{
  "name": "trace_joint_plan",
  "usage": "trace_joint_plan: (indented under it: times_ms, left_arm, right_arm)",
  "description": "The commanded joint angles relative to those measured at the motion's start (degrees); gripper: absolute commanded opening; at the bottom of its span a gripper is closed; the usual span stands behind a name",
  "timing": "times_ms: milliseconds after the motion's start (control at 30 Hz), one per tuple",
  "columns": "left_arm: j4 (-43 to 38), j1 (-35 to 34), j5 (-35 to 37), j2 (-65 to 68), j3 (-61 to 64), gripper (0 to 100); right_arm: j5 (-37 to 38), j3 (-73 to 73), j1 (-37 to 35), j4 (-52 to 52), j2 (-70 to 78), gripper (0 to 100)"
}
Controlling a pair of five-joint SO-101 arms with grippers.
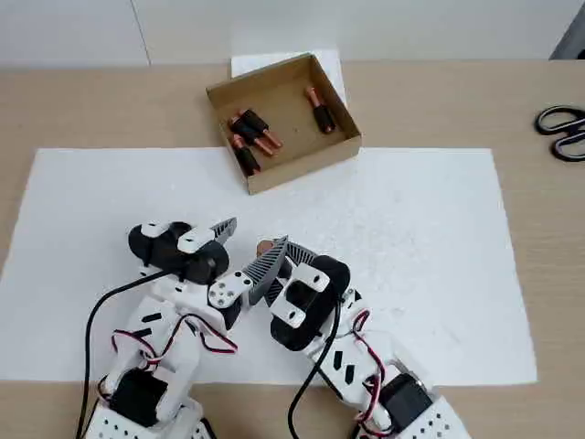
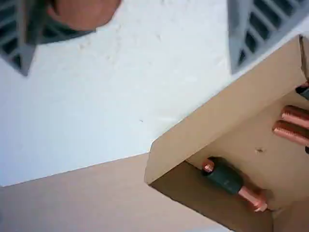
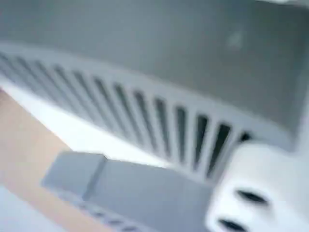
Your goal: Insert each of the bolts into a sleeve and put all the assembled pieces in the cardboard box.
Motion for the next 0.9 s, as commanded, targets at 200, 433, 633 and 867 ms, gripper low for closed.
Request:
trace_joint_plan:
  times_ms: [200,433,633,867]
  left_arm:
    - [0.3,-9.8,-0.4,-0.1,-16.5,25]
    - [7.3,-23.7,-0.4,-0.1,-11.5,24]
    - [6.4,-27.3,-2.6,-0.4,-7.3,0]
    - [6.3,-20.1,-2.6,-0.5,-7.4,1]
  right_arm:
    - [0.4,-3.3,-0.1,-1.3,-0.8,0.8]
    - [0.4,-3.3,0.3,-1.3,-0.8,0.8]
    - [0.4,-3.3,10.9,-2.0,-0.8,0.8]
    - [2.0,-12.2,16.0,-2.0,0.2,0.8]
